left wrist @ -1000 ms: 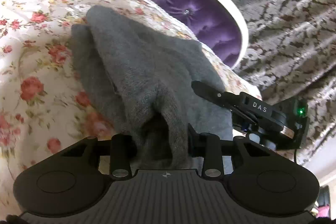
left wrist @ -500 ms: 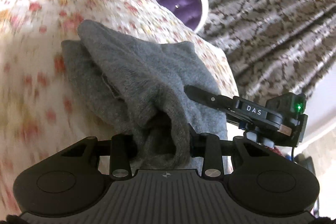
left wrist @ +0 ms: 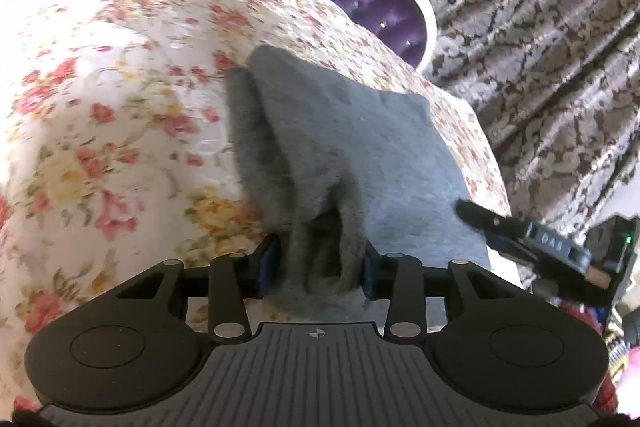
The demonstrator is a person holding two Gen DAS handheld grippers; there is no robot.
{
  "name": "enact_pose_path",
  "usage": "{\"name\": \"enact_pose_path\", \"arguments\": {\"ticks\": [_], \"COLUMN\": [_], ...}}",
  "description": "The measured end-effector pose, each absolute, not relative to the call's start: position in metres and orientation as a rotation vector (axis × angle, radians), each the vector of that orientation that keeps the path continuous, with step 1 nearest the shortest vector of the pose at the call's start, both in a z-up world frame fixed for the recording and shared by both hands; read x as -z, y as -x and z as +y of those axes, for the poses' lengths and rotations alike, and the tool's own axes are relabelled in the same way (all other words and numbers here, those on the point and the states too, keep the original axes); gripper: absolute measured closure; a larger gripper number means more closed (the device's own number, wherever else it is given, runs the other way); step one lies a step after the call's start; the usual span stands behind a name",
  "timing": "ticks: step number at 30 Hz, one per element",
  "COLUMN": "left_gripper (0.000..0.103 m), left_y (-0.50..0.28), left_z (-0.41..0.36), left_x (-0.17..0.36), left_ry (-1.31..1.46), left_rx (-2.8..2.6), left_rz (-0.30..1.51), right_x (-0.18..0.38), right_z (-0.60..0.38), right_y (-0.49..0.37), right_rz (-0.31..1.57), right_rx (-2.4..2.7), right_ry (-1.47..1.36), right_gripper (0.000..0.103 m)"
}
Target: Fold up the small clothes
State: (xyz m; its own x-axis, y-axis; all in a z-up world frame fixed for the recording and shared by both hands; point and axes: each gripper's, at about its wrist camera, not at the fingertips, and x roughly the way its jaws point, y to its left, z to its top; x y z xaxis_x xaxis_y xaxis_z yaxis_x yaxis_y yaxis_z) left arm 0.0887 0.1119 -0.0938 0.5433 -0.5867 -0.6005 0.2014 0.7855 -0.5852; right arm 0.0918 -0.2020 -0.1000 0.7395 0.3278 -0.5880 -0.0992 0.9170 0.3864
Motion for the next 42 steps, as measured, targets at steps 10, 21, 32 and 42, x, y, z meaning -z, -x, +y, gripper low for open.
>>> {"name": "enact_pose_path", "arguments": {"ticks": [10, 21, 32, 42], "left_gripper": [0.056, 0.044, 0.044, 0.035], "left_y": [-0.058, -0.054, -0.088, -0.094], "left_z": [0.108, 0.078, 0.043, 0.055], "left_x": [0.082, 0.033, 0.06, 0.086], "left_ry": [0.357, 0.166, 0.085, 0.094], "left_rx": [0.383, 0.356, 0.386, 0.355], "left_rz": [0.759, 0.512, 0.575, 0.669], "right_x": [0.11, 0.078, 0.076, 0.107], "right_z": [-0.197, -0.182, -0.142, -0.146], "right_y": [-0.062, -0.041, -0.093, -0.106], "right_rz": [0.62, 0.444, 0.471, 0.63], "right_rx": [-0.132, -0.133, -0.27, -0.284], "right_ry": [-0.264, -0.169, -0.045, -0.101], "right_gripper": [0.024, 0.023, 0.066, 0.067]}}
